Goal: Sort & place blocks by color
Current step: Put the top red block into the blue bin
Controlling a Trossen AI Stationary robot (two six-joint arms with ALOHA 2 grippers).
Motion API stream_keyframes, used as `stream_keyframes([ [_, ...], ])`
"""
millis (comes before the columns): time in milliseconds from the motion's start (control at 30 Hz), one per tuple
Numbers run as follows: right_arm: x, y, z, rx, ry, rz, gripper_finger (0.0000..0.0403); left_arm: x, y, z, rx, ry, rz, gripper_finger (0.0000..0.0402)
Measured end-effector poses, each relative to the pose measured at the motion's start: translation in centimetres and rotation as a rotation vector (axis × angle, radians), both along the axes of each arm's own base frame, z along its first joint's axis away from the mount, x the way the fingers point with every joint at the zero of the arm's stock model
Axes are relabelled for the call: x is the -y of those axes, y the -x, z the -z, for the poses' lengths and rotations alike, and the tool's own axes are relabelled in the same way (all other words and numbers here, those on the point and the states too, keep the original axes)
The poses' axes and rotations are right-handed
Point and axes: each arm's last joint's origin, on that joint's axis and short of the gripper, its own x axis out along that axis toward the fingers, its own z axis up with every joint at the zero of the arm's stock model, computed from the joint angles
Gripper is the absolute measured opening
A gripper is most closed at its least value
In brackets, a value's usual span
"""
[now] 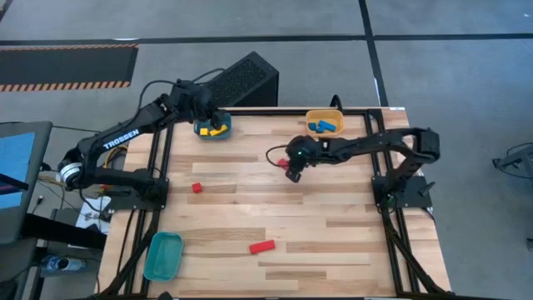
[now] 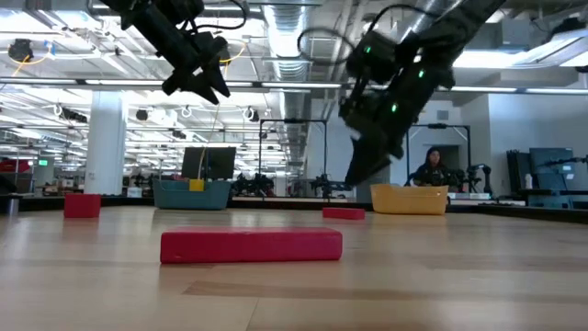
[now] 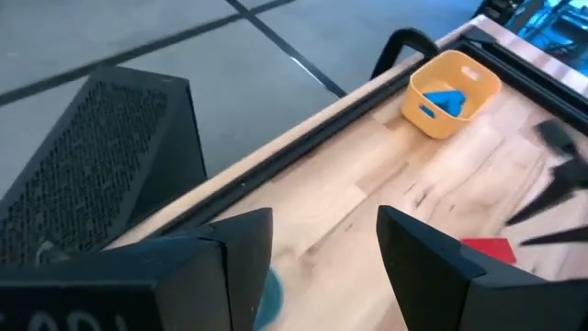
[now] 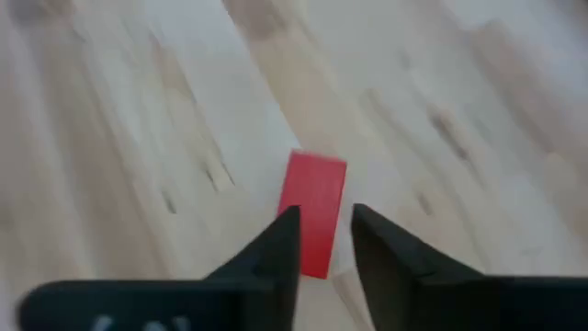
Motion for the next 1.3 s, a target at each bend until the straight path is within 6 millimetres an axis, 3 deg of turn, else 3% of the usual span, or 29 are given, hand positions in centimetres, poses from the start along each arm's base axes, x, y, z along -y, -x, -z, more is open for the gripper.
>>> stream_keyframes([
  [233, 0.7, -2.4, 2.2, -0.079, -0.069, 0.034, 0.0215, 0.8, -0.7, 0.3, -0.023, 0.010, 0.038, 0.0184],
  [400, 0.9, -3.9, 3.2, -0.126, -0.112, 0.014, 0.0231, 1.0, -0.8, 0.5, -0.062, -0.002, 0.023, 0.0184],
  [633, 0.7, -5.0, 4.4, -0.249, -0.164, -0.005, 0.0198, 1.0, -0.8, 0.7, -0.082, 0.006, 0.022, 0.0184],
  [933, 0.0, -4.7, 3.5, -0.283, -0.179, -0.038, 0.0115, 0.9, -0.9, 0.7, -0.079, -0.006, 0.014, 0.0184],
  [1033, 0.2, -4.0, 1.7, -0.224, -0.320, -0.047, 0.0115, 0.7, -1.3, 0.9, -0.077, -0.009, 0.024, 0.0184],
  [1100, 0.5, -4.1, -0.4, -0.096, -0.369, -0.055, 0.0115, 0.4, -1.9, 1.4, -0.084, -0.003, 0.078, 0.0184],
  [1200, 1.1, -3.7, -5.4, 0.126, -0.301, -0.077, 0.0115, 0.0, -3.1, 2.5, -0.052, 0.051, 0.182, 0.0184],
  [1300, 1.4, -2.8, -8.7, 0.241, -0.143, -0.083, 0.0115, -0.3, -4.4, 3.1, 0.054, 0.146, 0.245, 0.0184],
])
